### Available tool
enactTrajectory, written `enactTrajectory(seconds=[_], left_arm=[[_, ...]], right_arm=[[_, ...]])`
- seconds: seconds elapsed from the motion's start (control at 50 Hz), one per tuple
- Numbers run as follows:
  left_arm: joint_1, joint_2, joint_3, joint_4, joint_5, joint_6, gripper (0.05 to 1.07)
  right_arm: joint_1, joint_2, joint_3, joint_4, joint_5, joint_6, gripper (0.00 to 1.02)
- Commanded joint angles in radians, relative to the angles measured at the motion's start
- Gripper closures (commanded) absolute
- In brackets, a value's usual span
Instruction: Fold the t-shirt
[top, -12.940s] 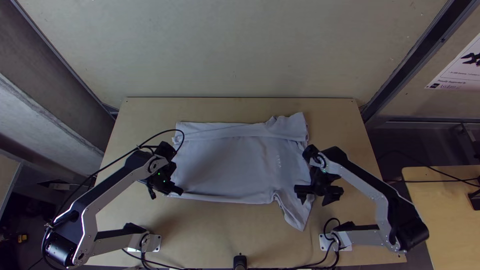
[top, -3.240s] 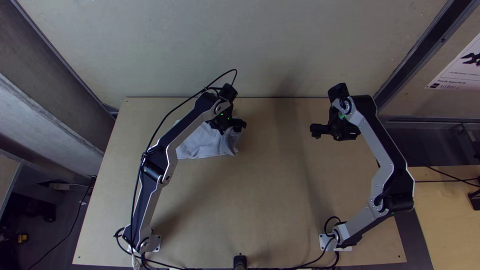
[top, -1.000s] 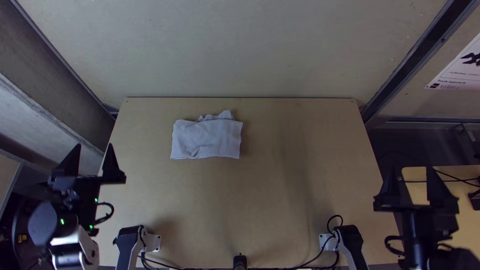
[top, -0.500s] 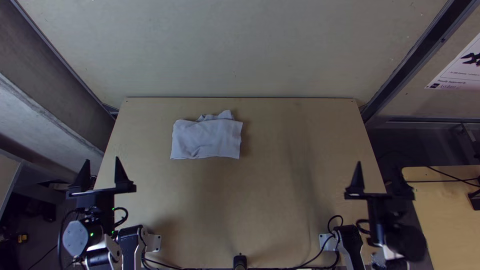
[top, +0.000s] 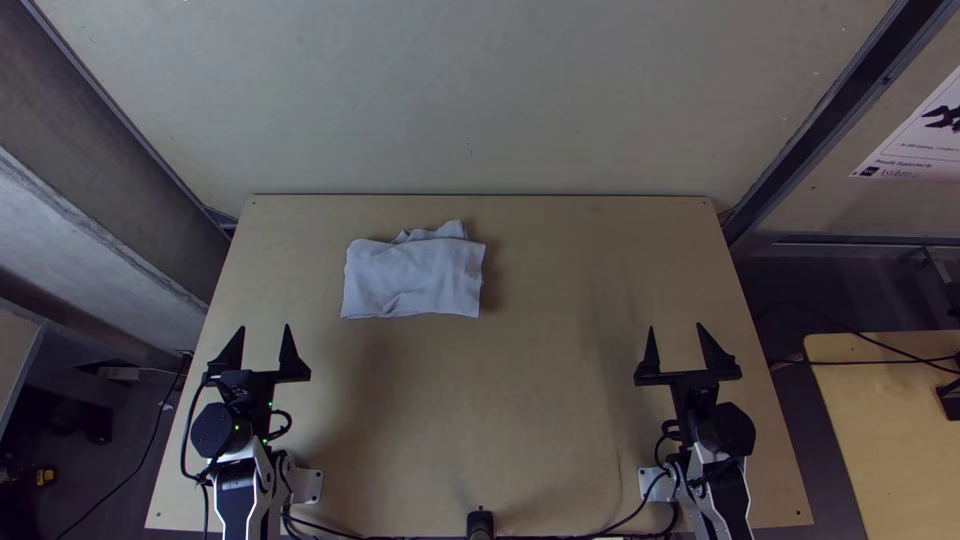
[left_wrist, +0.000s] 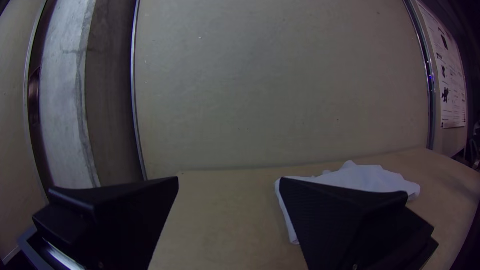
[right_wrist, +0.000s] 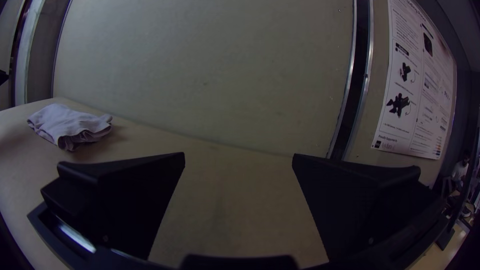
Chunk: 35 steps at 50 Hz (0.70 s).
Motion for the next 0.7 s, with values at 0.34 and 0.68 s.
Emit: enactTrajectory(seconds=[0.34,0.68], left_arm=[[0.001,-0.013,-0.041,-0.043,-0.009,0.024,0.10],[0.001,-0.012,-0.041,-0.043,-0.009,0.024,0.10]], right_arm=[[-0.008,-0.003,-0.009,-0.014,-0.001,-0.018,0.04],[-0.008,-0.003,-0.009,-0.014,-0.001,-0.018,0.04]])
